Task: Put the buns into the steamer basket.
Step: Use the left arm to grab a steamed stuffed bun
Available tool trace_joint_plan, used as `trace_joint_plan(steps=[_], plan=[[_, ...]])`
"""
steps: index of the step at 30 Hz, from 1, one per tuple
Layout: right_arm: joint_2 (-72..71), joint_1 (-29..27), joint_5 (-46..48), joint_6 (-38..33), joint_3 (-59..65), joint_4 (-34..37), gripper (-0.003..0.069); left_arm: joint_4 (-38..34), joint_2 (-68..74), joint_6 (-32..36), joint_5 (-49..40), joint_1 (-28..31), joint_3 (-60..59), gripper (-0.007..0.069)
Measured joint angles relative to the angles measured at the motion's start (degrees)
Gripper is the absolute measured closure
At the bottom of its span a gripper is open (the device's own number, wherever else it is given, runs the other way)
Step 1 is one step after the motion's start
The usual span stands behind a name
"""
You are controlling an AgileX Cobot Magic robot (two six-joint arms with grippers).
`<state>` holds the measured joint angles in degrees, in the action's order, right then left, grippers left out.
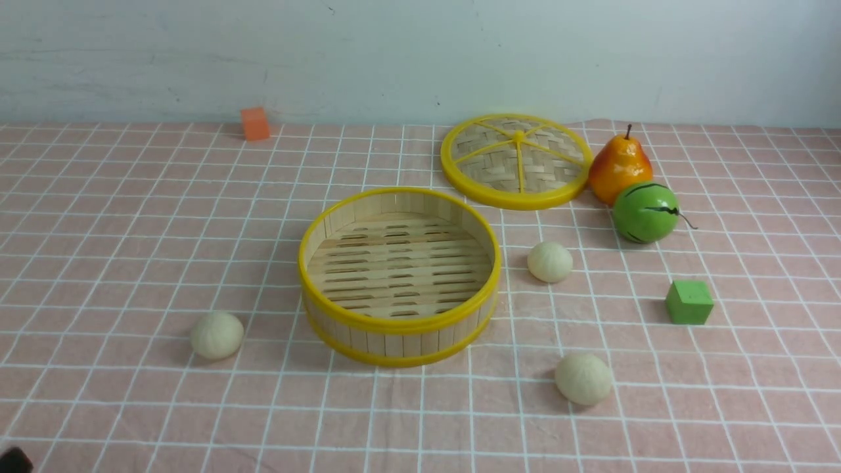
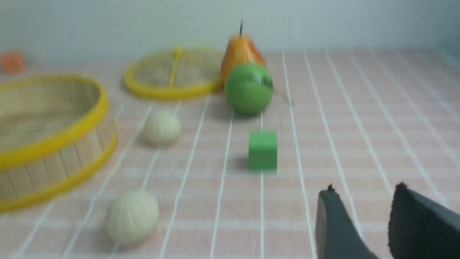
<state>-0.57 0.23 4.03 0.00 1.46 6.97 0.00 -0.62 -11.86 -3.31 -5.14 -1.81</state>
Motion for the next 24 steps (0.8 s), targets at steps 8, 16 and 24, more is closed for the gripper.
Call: trace_joint_plan(steps=[8,16,24], plan=[[0.0,0.0,-21.8,14.5,0.0,2.6,0.042,-1.6,0.0,-3.2,23.6,0.0,0.0,0.0387],[1.4,0.0,-24.5,20.6,-1.9,4.2,0.0467,-8.5,0.1,-9.8,24.8,0.0,7.5,0.0549],[18.9,0.0,-2.7,18.5,-23.0,-8.2,0.0674,-7.1,19.7,-4.5,3.3,0.0,30.0,0.0638]])
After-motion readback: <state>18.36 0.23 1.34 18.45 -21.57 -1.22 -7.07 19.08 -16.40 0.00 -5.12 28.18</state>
